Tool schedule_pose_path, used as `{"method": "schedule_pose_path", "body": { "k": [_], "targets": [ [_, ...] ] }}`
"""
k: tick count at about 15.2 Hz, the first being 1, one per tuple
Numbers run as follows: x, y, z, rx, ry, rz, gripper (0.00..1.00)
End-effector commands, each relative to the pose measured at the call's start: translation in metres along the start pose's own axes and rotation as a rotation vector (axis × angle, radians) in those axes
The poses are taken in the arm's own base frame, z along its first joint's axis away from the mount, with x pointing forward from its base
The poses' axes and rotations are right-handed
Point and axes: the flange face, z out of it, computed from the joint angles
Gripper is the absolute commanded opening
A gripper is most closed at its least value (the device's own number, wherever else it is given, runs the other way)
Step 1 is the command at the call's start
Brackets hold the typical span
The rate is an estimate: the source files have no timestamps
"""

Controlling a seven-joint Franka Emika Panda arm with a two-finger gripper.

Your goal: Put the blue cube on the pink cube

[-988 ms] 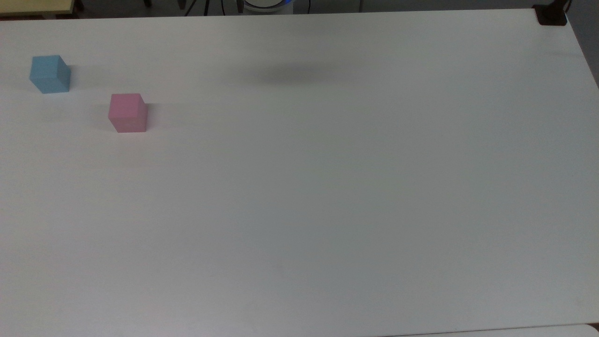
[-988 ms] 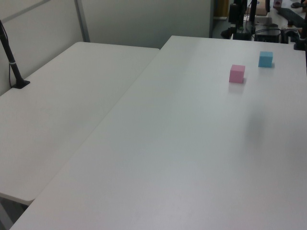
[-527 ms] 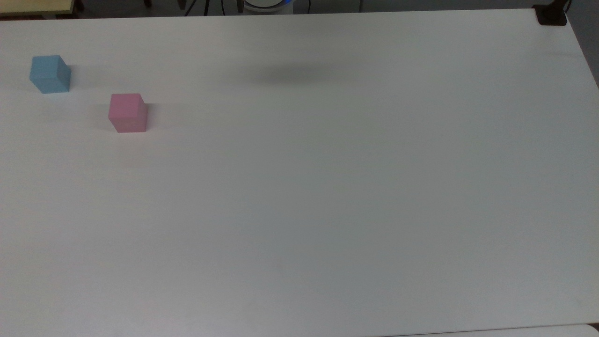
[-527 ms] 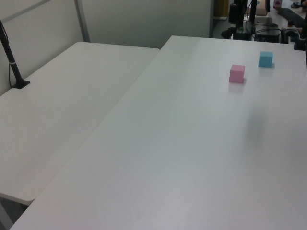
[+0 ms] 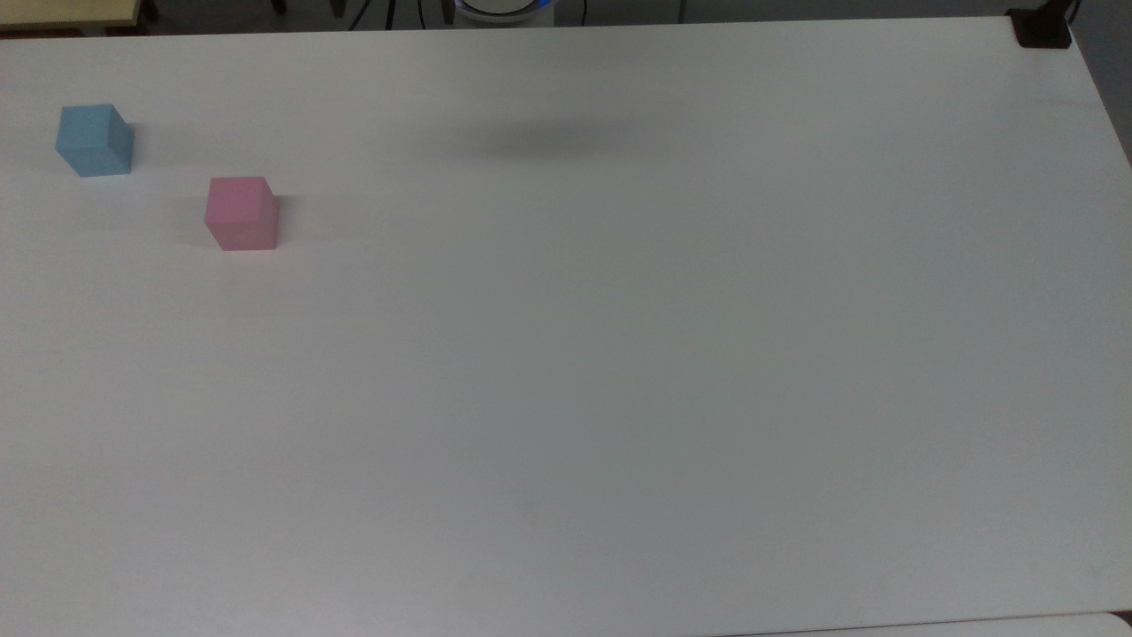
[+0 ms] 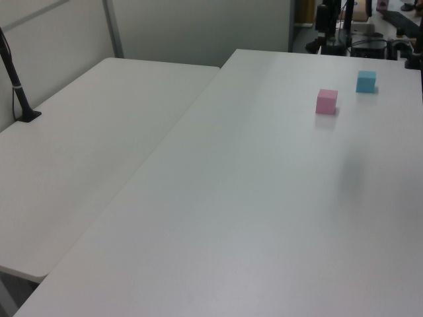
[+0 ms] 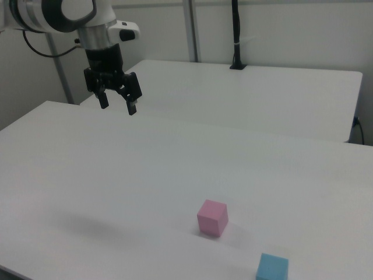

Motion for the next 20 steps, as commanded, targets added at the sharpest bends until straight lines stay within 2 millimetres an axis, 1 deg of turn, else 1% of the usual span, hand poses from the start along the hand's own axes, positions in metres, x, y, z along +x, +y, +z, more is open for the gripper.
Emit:
{"method": "schedule_pose_path", "body": {
  "k": [1,2,4,5,6,8,9,10,11,12,13,14,15,16,17,19,20],
  "targets": [
    [-0.004,0.032,-0.002,-0.064,-0.006,-0.136,1.00],
    [-0.008,0.048,-0.001,-0.088,-0.027,-0.202,1.00],
    [-0.013,0.070,0.003,-0.125,-0.078,-0.211,1.00],
    [-0.017,0.085,0.011,-0.148,-0.108,-0.192,1.00],
    [-0.021,0.099,0.024,-0.182,-0.151,-0.178,1.00],
    [-0.029,0.132,0.042,-0.285,-0.223,-0.160,1.00],
    [-0.035,0.151,0.053,-0.286,-0.242,-0.151,1.00],
    [-0.041,0.188,0.069,-0.278,-0.217,-0.160,1.00],
    [-0.048,0.216,0.084,-0.264,-0.209,-0.183,1.00],
    [-0.058,0.236,0.091,-0.242,-0.219,-0.177,1.00],
    [-0.064,0.254,0.097,-0.219,-0.216,-0.194,1.00],
    [-0.066,0.269,0.103,-0.190,-0.192,-0.227,0.98],
    [-0.074,0.288,0.110,-0.151,-0.158,-0.245,0.97],
    [-0.083,0.307,0.120,-0.115,-0.118,-0.282,0.97],
    [-0.091,0.321,0.129,-0.088,-0.059,-0.340,0.97],
    [-0.107,0.344,0.155,-0.019,0.023,-0.405,0.98],
    [-0.109,0.351,0.164,0.003,0.045,-0.424,0.98]
  ]
}}
